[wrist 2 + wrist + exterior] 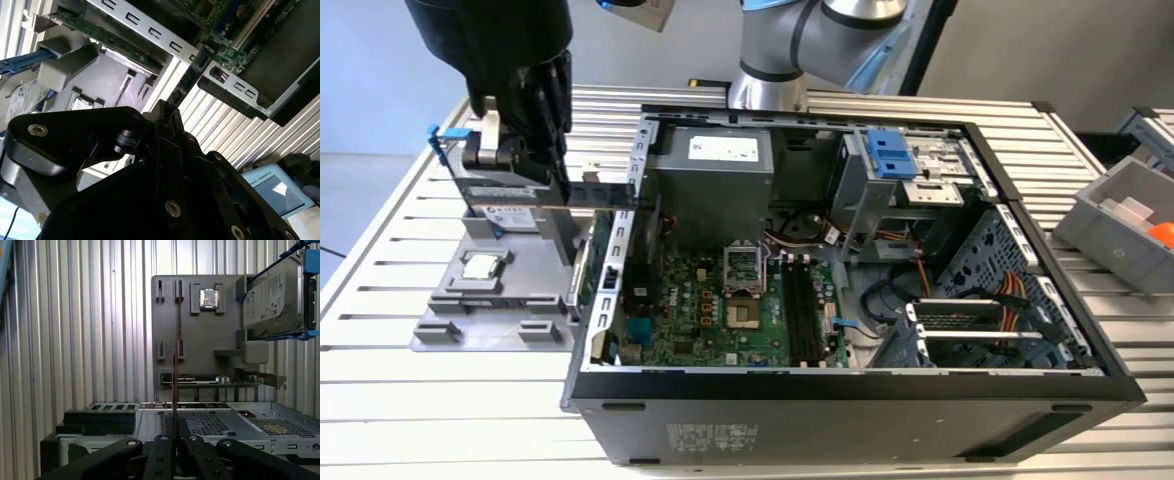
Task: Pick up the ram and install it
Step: 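Pick up the ram and move it above insertion slot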
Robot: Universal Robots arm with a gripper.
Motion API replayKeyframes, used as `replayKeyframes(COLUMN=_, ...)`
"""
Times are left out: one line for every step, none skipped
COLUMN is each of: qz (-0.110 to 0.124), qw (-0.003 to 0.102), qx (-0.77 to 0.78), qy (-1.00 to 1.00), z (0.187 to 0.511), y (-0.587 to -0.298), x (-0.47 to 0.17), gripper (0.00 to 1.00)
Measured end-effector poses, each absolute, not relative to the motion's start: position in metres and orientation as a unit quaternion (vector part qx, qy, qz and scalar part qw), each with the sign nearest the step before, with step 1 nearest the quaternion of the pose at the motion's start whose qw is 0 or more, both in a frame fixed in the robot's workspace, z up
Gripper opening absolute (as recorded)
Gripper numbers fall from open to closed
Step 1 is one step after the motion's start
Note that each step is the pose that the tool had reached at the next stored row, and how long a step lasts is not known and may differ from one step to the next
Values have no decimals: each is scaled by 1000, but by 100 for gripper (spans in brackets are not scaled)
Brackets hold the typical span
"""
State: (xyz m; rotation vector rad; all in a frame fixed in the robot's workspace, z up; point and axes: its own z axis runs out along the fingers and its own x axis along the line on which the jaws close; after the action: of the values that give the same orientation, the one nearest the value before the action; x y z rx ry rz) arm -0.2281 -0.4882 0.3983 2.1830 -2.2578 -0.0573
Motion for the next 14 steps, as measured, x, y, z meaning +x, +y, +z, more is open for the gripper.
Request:
replayKeyframes(qz=-18, qw=0, qx=695, qy=-719, z=398, y=-488, x=-227, gripper=0)
replayKeyframes(qz=-18, qw=0, qx=695, qy=-719, z=398, y=-488, x=-226, gripper=0)
replayKeyframes(qz=-18, qw=0, qx=695, qy=-719, z=398, y=-488, x=-225, gripper=0)
replayKeyframes(qz=-18, qw=0, qx=695, qy=-719, z=398, y=-488, x=-224, gripper=0)
replayKeyframes(qz=-18, qw=0, qx=695, qy=-719, z=398, y=-488, x=-223, gripper=0)
replayKeyframes(qz=-18, qw=0, qx=695, qy=-719, z=398, y=-488, x=-222, gripper=0)
replayKeyframes(qz=-18, qw=0, qx=695, qy=-719, z=398, y=-488, x=-220, gripper=0)
replayKeyframes(qz=-18, qw=0, qx=695, qy=-719, z=398, y=-488, x=-219, gripper=0)
replayKeyframes(qz=-18, qw=0, qx=695, qy=-719, z=398, y=-488, x=-217, gripper=0)
replayKeyframes(qz=-18, qw=0, qx=695, qy=-719, z=398, y=-488, x=-216, gripper=0)
replayKeyframes(qz=-18, qw=0, qx=695, qy=-719, z=398, y=-488, x=-214, gripper=0)
replayKeyframes(qz=-18, qw=0, qx=695, qy=-719, z=398, y=-488, x=-213, gripper=0)
replayKeyframes(qz=-18, qw=0, qx=695, qy=-719, z=398, y=-488, x=-211, gripper=0)
replayKeyframes(qz=-18, qw=0, qx=695, qy=-719, z=398, y=-488, x=-209, gripper=0)
